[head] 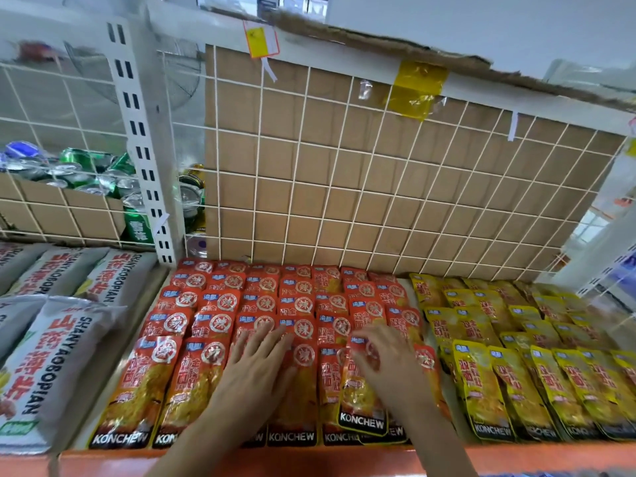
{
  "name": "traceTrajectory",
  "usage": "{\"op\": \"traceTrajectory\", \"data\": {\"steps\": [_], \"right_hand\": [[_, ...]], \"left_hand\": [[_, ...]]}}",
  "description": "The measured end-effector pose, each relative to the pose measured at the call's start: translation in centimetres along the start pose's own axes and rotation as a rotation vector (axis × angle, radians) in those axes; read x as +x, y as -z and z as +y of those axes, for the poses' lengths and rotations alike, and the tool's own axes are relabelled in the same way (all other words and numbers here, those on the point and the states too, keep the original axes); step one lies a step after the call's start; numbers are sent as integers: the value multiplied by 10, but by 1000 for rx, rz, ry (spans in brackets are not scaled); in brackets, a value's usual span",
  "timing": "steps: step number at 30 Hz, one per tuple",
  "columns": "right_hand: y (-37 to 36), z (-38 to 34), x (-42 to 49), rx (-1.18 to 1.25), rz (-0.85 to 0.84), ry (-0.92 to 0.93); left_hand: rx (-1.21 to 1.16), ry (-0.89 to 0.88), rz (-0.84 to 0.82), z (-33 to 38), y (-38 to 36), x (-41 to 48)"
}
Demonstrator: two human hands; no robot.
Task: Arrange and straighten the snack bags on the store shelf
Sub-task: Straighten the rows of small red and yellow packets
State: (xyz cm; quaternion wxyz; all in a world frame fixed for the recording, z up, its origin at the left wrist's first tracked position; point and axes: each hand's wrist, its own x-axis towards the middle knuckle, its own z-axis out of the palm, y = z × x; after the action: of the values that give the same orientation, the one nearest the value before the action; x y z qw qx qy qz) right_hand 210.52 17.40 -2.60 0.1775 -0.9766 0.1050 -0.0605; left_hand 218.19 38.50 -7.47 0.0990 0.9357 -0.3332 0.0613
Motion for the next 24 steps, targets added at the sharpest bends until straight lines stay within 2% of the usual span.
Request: {"op": "traceTrajectory", "data": {"steps": [6, 15, 20, 24], "right_hand": [[-11, 12, 4, -126, -173, 79], [-9, 25, 11, -87, -262, 197], [-7, 33, 9, -33, -235, 244], [-5, 37, 9, -27, -235, 249]], "left_hand": [[-10, 44, -26, 26, -3, 7], [29, 176, 27, 50, -12, 7], [32, 66, 65, 62, -15, 7], [48, 21, 21, 68, -16, 4]]}}
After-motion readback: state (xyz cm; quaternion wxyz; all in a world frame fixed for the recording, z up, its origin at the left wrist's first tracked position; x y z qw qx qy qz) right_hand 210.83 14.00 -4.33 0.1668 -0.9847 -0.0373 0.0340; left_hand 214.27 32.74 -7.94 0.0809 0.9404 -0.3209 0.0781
